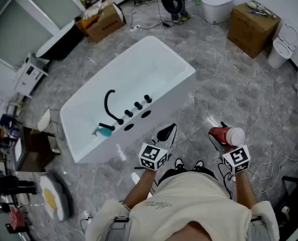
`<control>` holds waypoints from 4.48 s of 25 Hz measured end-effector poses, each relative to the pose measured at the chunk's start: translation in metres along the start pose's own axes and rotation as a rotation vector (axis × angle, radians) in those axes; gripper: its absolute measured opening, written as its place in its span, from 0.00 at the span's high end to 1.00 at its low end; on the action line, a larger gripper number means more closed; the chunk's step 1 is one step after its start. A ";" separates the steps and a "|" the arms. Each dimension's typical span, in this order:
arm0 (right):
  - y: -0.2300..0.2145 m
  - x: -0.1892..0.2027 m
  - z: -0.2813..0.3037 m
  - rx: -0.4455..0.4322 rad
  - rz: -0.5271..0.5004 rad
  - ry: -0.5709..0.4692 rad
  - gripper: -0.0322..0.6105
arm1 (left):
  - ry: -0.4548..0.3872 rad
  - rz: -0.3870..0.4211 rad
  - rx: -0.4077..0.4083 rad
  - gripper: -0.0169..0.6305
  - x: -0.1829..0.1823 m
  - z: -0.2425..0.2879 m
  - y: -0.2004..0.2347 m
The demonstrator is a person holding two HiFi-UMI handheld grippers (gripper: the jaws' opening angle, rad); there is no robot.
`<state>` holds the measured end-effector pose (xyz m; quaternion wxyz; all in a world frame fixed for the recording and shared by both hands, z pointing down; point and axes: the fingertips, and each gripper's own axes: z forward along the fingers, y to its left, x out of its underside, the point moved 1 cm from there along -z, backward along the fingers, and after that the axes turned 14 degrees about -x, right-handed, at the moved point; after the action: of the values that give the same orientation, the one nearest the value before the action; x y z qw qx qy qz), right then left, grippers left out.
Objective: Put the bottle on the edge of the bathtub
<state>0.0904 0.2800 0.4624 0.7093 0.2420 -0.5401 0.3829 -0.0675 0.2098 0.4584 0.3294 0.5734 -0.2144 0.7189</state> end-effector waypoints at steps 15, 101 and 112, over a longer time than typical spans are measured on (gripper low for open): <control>-0.005 -0.019 0.015 0.021 -0.040 -0.025 0.52 | -0.007 -0.013 0.028 0.96 0.002 0.015 0.011; -0.331 0.186 0.501 -0.239 -0.117 0.304 0.50 | 0.379 -0.329 -0.339 0.96 0.098 0.260 0.270; -0.340 0.185 0.493 -0.154 -0.089 0.381 0.35 | 0.351 -0.302 -0.325 0.96 0.087 0.255 0.274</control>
<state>0.1005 -0.2412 0.8102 0.8313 0.1338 -0.4126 0.3475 -0.1017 -0.1345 0.6250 0.5524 0.4054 -0.1786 0.7061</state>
